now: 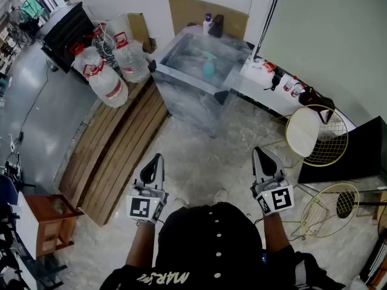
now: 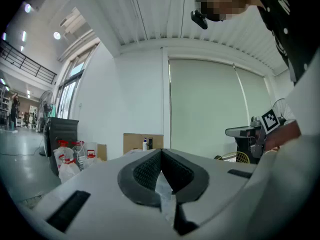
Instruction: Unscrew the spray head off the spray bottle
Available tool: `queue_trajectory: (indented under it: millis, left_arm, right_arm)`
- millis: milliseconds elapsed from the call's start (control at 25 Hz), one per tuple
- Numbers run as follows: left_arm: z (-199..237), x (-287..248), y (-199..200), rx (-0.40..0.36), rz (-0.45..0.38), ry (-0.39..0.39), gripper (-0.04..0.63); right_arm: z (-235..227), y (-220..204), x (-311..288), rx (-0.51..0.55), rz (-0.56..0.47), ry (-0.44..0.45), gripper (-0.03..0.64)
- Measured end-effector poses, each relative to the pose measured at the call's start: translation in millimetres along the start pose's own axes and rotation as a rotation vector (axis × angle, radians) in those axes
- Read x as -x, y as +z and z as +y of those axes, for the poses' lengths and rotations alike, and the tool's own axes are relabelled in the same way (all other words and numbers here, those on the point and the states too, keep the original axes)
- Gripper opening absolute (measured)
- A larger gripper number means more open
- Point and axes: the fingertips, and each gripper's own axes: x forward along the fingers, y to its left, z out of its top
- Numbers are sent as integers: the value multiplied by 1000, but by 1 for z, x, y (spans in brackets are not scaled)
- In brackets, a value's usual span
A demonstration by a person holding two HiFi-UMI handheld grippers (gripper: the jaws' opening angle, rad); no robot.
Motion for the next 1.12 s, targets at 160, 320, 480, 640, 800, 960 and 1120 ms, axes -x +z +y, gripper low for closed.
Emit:
queue_trajectory:
  millis: [160,320,480,640,800,960,1120]
  left_arm:
    - [-4,-8,0,2,2,2,25]
    - [-10,-18,-1,-4,6,2,25]
    - [-20,-29,-1,-3,6,11,25]
    - [-31,-41,-10,-4,74,35,25]
    - [-50,-60,0,-5,26,57,25]
    - [-57,-74,4,-9,-3,57,25]
    - [-49,-87,-7,-11,31,57,25]
  right_arm:
    - [-7,2,-4,-6,-9,12,11]
    - [-15,1,-7,-4,-8,26,11]
    - [-28,2,-6,-11,-35,32,11]
    - [-48,1,-5,-10,-55,45,11]
    - [-72,-8,-5,-19,-27,65,11]
    - [-87,-10,-8,-19,-23,73,11]
    - [-95,-15,-20,-24,-11,71,12]
